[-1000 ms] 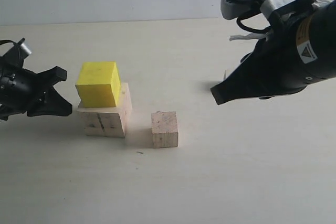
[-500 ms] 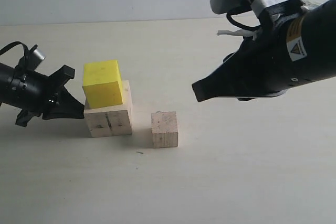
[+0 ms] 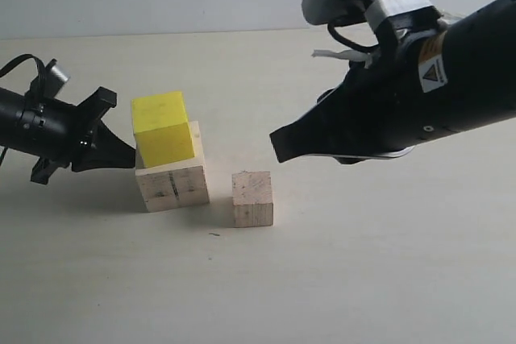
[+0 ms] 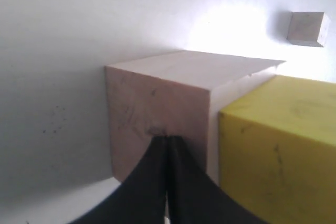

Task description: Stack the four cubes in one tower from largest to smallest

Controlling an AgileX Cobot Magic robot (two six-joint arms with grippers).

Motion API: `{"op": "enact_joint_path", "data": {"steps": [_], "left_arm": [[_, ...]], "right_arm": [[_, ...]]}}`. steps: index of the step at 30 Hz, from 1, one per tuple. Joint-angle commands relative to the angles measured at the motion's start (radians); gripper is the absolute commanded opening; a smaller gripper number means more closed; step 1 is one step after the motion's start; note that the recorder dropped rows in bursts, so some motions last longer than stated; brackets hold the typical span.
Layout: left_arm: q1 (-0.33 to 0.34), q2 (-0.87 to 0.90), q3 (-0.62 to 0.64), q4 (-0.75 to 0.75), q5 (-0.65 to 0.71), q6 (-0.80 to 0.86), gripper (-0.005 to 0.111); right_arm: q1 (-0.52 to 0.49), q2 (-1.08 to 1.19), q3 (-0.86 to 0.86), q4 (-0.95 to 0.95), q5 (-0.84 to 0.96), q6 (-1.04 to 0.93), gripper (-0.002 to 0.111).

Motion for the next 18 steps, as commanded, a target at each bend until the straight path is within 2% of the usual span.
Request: {"op": "enact_joint_path", "data": {"steps": [1,9,11,15,18], "left_arm": [[-0.021,0.033,-0.035,-0.009,0.024,0.008,0.0],[-0.059,0.08,-0.084,-0.015,0.036,0.008,0.0],[-0.059,0.08,-0.094,-0.015,0.036,0.008,0.0],[-0.057,0.08,-0.096,-0.039,0.023,0.008,0.0],[-0.057,0.08,-0.096,-0.05,0.016,0.008,0.0]], "right_arm": [[-0.003,0.041,0.004,0.069,-0.05,-0.068,0.015],[-0.003,0.102,0.002,0.147,-0.13,-0.065,0.016],[-0.003,0.12,-0.016,0.149,-0.136,-0.063,0.023],[-0.003,0.176,-0.114,0.147,-0.064,-0.06,0.043],[-0.003,0.231,-0.217,0.142,-0.003,-0.06,0.05]]}}
